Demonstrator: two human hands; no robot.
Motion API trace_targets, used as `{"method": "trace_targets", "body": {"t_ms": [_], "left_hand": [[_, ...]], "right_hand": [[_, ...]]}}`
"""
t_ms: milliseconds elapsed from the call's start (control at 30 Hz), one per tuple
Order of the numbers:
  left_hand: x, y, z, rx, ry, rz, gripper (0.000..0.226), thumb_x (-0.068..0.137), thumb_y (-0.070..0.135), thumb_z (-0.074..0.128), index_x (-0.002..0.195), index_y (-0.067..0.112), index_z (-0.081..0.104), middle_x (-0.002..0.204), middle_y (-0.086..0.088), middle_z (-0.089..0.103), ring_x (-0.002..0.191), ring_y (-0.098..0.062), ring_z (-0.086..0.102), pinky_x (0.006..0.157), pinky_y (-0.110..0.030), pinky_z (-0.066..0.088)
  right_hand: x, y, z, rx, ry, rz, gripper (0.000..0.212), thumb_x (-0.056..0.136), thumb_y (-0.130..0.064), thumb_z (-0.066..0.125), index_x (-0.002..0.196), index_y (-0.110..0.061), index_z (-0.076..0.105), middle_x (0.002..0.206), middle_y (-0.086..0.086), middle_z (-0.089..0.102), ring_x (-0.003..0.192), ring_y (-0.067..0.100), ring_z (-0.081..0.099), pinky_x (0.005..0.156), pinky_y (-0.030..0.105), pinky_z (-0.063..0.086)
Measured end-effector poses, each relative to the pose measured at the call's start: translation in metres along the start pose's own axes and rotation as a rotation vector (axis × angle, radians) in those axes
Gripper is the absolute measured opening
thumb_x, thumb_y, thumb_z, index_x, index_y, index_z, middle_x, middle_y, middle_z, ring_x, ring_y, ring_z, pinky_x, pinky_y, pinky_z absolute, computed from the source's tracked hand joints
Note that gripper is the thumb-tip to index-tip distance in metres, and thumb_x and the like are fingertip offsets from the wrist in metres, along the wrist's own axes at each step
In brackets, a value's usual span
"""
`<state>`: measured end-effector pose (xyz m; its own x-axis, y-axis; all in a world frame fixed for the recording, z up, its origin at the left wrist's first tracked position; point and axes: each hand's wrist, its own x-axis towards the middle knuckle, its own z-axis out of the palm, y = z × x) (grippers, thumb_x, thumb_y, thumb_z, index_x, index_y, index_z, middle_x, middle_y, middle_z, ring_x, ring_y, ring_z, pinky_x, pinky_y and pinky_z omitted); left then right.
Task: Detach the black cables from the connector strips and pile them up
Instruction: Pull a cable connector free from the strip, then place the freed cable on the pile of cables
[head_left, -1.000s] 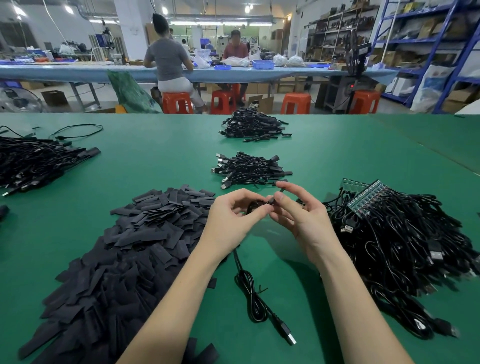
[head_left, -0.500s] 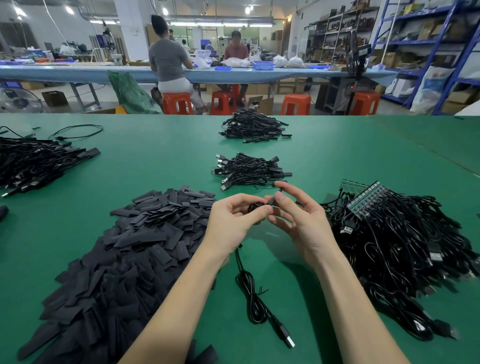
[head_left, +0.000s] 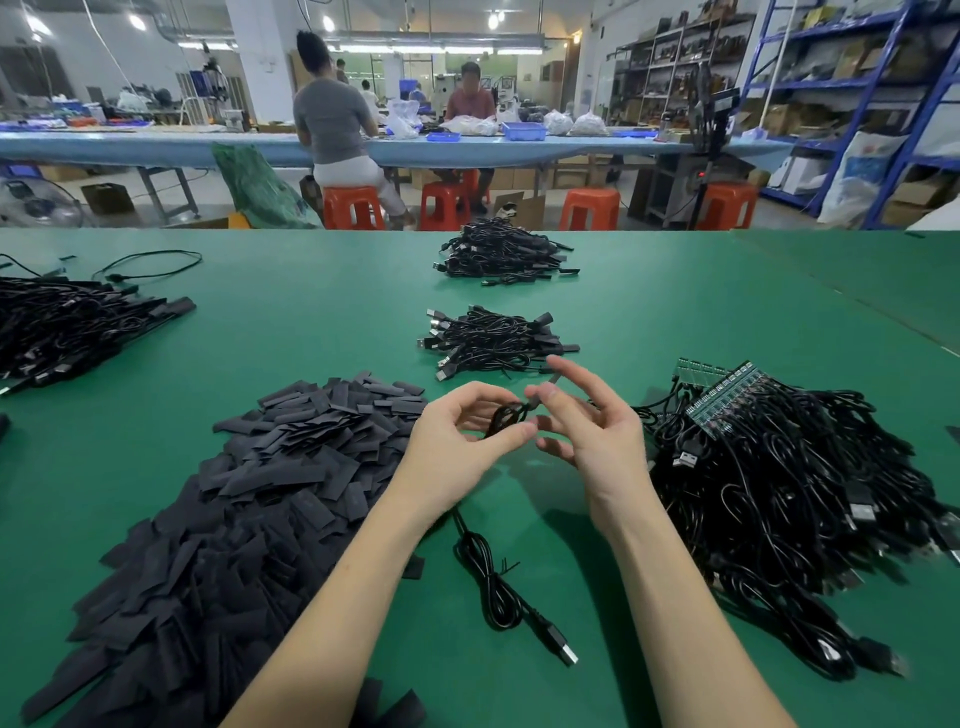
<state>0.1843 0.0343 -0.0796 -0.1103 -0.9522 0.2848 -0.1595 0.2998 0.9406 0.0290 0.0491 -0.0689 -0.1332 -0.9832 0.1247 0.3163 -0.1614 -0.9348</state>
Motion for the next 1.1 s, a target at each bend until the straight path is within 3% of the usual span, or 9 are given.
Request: {"method": "trace_targets", "body": {"t_ms": [67,133,267,467,667,767,900,1000,1100], "left_hand": [[0.0,0.0,-0.005,0.183,-0.021,0.046,0.029,0.077,0.022,0.087,0.1,0.028,0.069,0.095,0.01,0.074,0.092,-0.003,0.068,0.08,-0.011,0.049],[0.0,0.001,-0.007,0.2,-0.053,0.085,0.024,0.081,0.017,0.083,0.098,0.028,0.069,0.093,0.014,0.074,0.088,-0.001,0.069,0.078,-0.009,0.047],[-0.001,0.003,-0.005,0.357,-0.05,0.167,0.026,0.084,0.018,0.078,0.101,0.033,0.066,0.092,0.019,0.072,0.088,0.002,0.066,0.074,-0.005,0.042],[0.026,0.012,-0.01,0.541,0.143,0.243,0.031,0.085,0.021,0.075,0.108,0.039,0.064,0.091,0.022,0.071,0.089,0.005,0.066,0.078,-0.022,0.05],[0.133,0.041,-0.007,0.892,0.253,0.34,0.029,0.091,0.017,0.065,0.116,0.031,0.066,0.104,0.008,0.074,0.102,-0.018,0.064,0.083,-0.035,0.053],[0.171,0.024,0.005,1.022,0.158,0.211,0.028,0.095,0.019,0.061,0.121,0.027,0.066,0.117,0.001,0.071,0.114,-0.024,0.059,0.096,-0.038,0.048],[0.174,-0.016,0.015,0.988,-0.029,-0.002,0.031,0.1,0.031,0.055,0.128,0.027,0.066,0.133,0.001,0.065,0.124,-0.025,0.057,0.105,-0.04,0.046],[0.163,-0.019,0.012,0.912,0.031,0.046,0.035,0.098,0.034,0.057,0.13,0.026,0.065,0.135,-0.001,0.062,0.127,-0.026,0.053,0.106,-0.042,0.044],[0.139,-0.01,-0.001,0.782,0.131,0.109,0.034,0.094,0.03,0.062,0.127,0.021,0.063,0.129,-0.006,0.06,0.123,-0.025,0.052,0.105,-0.041,0.043]], "right_hand": [[0.003,-0.002,-0.002,0.061,0.076,-0.007,0.034,0.093,-0.015,0.072,0.124,-0.027,0.067,0.094,0.004,0.079,0.072,0.011,0.07,0.062,0.022,0.057],[0.004,-0.003,-0.004,0.126,0.121,0.007,0.039,0.092,-0.015,0.073,0.128,-0.025,0.062,0.094,0.005,0.079,0.073,0.012,0.07,0.062,0.022,0.056],[0.005,-0.002,-0.002,0.253,0.13,0.047,0.031,0.094,-0.012,0.07,0.123,-0.017,0.062,0.095,0.007,0.078,0.072,0.014,0.07,0.065,0.022,0.058],[0.007,-0.001,-0.005,0.177,0.184,0.152,0.028,0.097,-0.023,0.068,0.123,-0.018,0.061,0.102,0.002,0.078,0.078,0.021,0.075,0.062,0.026,0.061],[0.008,0.002,-0.006,0.099,0.151,0.238,0.013,0.098,-0.021,0.066,0.11,-0.017,0.067,0.089,0.0,0.079,0.065,0.014,0.069,0.057,0.022,0.058],[0.008,0.001,-0.007,0.076,0.131,0.254,0.013,0.097,-0.021,0.067,0.109,-0.015,0.068,0.088,0.001,0.079,0.064,0.014,0.068,0.057,0.022,0.057],[0.008,0.001,-0.007,0.035,0.119,0.272,0.012,0.098,-0.022,0.067,0.107,-0.015,0.069,0.088,0.001,0.079,0.063,0.013,0.067,0.056,0.021,0.056],[0.009,0.001,-0.007,-0.01,0.102,0.276,0.011,0.098,-0.022,0.066,0.105,-0.015,0.07,0.086,-0.001,0.079,0.06,0.01,0.066,0.053,0.018,0.053],[0.008,0.005,-0.003,-0.221,0.021,0.25,0.009,0.097,-0.023,0.065,0.099,-0.017,0.071,0.078,-0.005,0.077,0.054,0.006,0.061,0.049,0.016,0.045]]}}
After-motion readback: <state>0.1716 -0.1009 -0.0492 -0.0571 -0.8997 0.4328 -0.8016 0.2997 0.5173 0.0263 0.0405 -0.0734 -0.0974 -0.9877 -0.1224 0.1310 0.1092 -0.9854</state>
